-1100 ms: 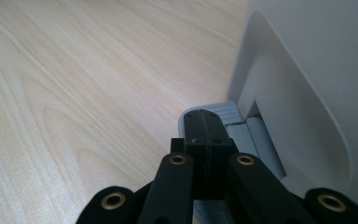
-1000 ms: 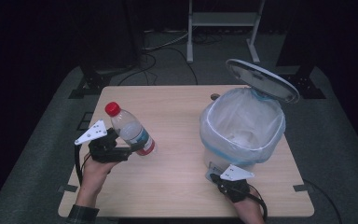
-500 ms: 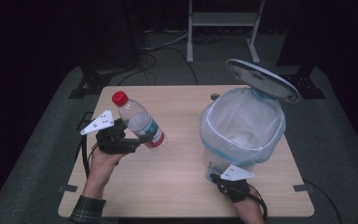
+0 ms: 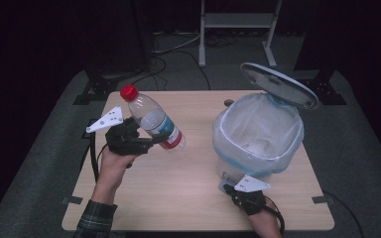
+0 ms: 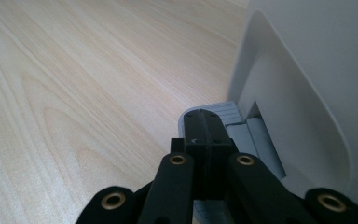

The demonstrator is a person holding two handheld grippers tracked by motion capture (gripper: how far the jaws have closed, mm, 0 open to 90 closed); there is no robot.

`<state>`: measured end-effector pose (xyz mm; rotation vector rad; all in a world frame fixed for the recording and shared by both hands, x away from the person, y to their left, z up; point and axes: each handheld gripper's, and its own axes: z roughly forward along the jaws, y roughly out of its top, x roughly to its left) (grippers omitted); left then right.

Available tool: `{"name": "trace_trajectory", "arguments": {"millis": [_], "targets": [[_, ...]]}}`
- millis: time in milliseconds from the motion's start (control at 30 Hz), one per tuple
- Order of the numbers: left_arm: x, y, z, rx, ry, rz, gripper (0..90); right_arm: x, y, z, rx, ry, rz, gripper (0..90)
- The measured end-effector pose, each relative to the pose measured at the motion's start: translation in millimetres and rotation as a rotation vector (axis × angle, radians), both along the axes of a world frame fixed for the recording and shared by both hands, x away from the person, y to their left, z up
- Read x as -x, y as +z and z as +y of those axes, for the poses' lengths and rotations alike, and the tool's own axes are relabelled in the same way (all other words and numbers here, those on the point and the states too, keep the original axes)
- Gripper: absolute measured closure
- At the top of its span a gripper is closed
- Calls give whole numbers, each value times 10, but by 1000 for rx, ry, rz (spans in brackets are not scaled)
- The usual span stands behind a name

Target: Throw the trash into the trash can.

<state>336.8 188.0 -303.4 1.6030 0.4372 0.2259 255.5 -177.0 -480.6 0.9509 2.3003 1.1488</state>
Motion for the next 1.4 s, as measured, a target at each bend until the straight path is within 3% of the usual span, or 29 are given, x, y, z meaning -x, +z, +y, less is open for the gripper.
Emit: {"name": "trace_trajectory", "arguments": {"millis": [67, 367, 833, 1400], "targets": [[-11, 47, -31, -2, -9, -9, 290, -1, -3, 2, -3, 0, -1, 900], [-69, 250, -175, 61, -71, -14, 290, -1, -2, 2, -3, 1, 0, 900], [-134, 569, -448, 74, -139, -55, 290, -1, 2, -3, 0, -2, 7, 900], [-305, 605, -801, 117, -188, -48, 291, 0, 5, -4, -2, -3, 10, 900]]}}
